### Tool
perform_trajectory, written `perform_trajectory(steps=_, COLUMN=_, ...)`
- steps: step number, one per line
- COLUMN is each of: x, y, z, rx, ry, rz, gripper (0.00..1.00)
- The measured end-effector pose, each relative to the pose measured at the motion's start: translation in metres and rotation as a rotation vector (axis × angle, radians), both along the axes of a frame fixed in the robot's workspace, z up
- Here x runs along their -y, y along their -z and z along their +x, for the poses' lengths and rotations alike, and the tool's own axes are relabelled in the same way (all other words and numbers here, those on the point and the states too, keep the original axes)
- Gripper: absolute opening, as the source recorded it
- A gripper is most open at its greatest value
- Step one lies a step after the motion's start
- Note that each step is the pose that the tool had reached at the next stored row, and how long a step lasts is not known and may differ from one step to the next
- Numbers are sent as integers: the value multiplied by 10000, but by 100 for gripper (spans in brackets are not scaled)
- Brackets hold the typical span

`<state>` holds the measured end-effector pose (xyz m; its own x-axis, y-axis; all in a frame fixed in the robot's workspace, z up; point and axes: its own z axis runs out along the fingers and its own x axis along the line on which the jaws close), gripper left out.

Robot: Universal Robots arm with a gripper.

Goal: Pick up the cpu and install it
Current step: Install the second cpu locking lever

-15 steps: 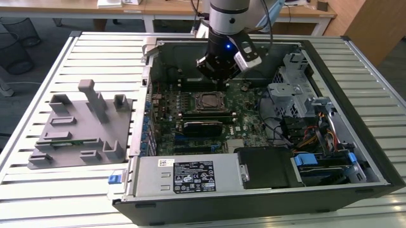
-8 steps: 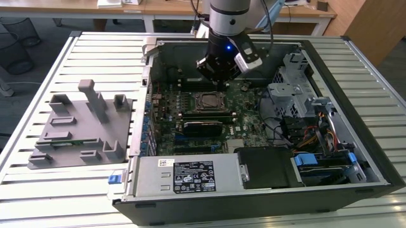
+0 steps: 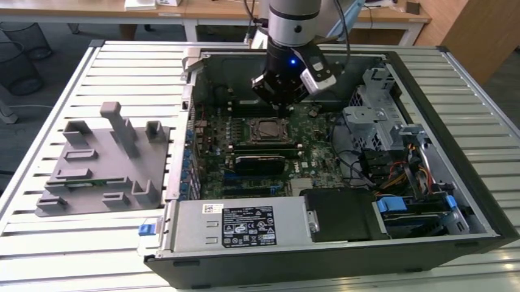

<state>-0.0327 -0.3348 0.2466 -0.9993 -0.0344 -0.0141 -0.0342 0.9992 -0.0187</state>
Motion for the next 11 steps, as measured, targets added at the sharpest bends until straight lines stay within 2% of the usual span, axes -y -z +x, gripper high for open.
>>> perform_trajectory(steps=6, x=47, y=5, z=-1, rx=-10, ry=0, rz=-1, gripper=11)
perform_trajectory(steps=8, x=80, y=6, z=-1, rx=-12, ry=0, rz=-2, gripper=11)
perform_trajectory(steps=11, x=108, y=7, z=-1, rx=-12, ry=-1, rz=60, gripper=11)
